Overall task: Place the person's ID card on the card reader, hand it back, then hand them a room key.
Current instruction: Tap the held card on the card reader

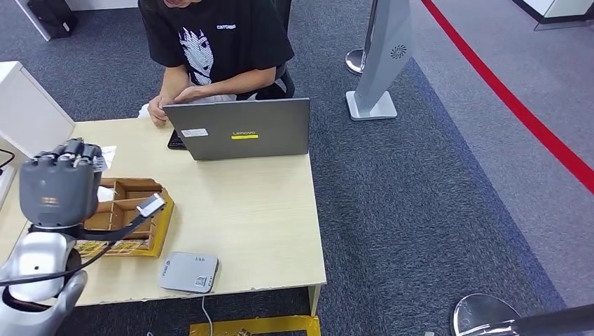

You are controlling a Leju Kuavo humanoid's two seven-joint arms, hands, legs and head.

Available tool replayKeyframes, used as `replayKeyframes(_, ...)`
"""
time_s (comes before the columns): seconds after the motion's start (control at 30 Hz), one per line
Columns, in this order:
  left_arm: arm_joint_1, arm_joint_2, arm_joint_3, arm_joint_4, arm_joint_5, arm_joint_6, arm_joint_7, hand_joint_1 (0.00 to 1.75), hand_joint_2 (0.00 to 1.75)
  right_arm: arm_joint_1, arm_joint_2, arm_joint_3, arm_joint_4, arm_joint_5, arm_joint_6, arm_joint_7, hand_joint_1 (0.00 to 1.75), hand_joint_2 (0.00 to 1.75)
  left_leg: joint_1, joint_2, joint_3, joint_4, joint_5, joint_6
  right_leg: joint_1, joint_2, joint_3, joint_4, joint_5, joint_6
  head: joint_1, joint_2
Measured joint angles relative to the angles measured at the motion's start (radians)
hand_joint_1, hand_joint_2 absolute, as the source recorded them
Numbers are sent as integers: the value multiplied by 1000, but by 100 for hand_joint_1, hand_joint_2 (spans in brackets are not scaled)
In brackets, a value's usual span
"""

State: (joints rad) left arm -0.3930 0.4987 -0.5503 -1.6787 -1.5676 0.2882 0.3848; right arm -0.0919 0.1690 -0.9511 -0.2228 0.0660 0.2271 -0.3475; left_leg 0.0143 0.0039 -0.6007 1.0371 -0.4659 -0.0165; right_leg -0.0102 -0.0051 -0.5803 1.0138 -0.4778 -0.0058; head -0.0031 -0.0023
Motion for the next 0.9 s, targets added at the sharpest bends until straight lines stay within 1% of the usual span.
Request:
replayKeyframes(0.07, -19, 19, -123, -33, 0, -10, 94, 175, 175, 3, 0, -5, 0, -1, 0, -3, 0, 175, 0, 2, 0, 0, 0, 0, -1, 2, 0, 0, 0, 0, 0, 0)
replayKeyframes(0.1, -22, 24, -174, -43, 0, -9, 111, 175, 175, 4, 0, -9, 0, 1, 0, -4, 0, 175, 0, 2, 0, 0, -1, 1, -1, 2, 0, 0, 0, 0, 0, 0)
replayKeyframes(0.13, -17, 27, -210, -49, 0, -7, 98, 175, 175, 5, 0, -15, 0, 6, 1, -4, 0, 175, -1, 2, 0, 0, -1, 1, -1, 2, 0, 0, 0, 0, 0, 0)
replayKeyframes(0.2, 17, 24, -240, -53, 0, -2, 16, 175, 175, 6, 0, -32, 0, 25, 3, -4, 0, 175, -1, 3, 1, 0, -1, 1, -2, 4, 0, 0, 0, 0, 0, 0)
replayKeyframes(0.27, 60, 18, -241, -51, 0, 5, -52, 175, 175, 7, 0, -47, 0, 37, 5, -4, 0, 175, -1, 3, 1, 0, -1, 0, -2, 4, -1, 0, 0, 0, -1, 0)
replayKeyframes(0.37, 92, 12, -241, -49, 0, 15, -76, 175, 175, 7, 0, -62, 0, 41, 5, -4, 0, 175, 0, 2, 0, -1, -1, 0, -2, 4, -1, 0, 0, 0, -2, 0)
replayKeyframes(0.5, 139, -6, -236, -27, 0, 18, -136, 175, 175, 7, 0, -73, 0, 46, 3, -3, 0, 175, -1, 3, 1, -1, -1, 0, -2, 4, -1, 0, 0, 0, -2, 0)
replayKeyframes(0.57, 165, -16, -235, 6, 0, 37, -137, 175, 175, 7, 0, -78, 0, 49, 0, -2, 0, 175, -1, 3, 1, -1, -1, 0, -2, 4, -1, 0, 0, 0, -2, 0)
replayKeyframes(0.67, 196, -28, -237, 60, 0, 78, -96, 175, 175, 7, 0, -89, 0, 50, -5, -2, 0, 175, -1, 2, 0, -1, -1, 0, -2, 4, -1, 0, 0, 0, -2, 0)
replayKeyframes(0.73, 223, -38, -236, 75, 0, 93, -92, 175, 175, 7, 0, -96, 0, 51, -10, -6, 0, 175, -1, 2, 0, -1, -1, 0, -2, 4, -1, 0, 0, 0, -2, 0)
replayKeyframes(0.83, 290, -64, -210, 64, 0, 92, -149, 175, 175, 8, 0, -99, -1, 69, -12, -33, 0, 175, -1, 3, 0, -1, -1, 1, -2, 4, -1, 0, 0, 0, -3, 0)
replayKeyframes(0.9, 350, -89, -167, 41, 0, 88, -195, 175, 175, 9, 0, -99, -2, 79, -3, -55, 0, 175, -1, 3, 0, -1, -2, 1, -2, 4, -1, 0, -1, 1, -3, 0)
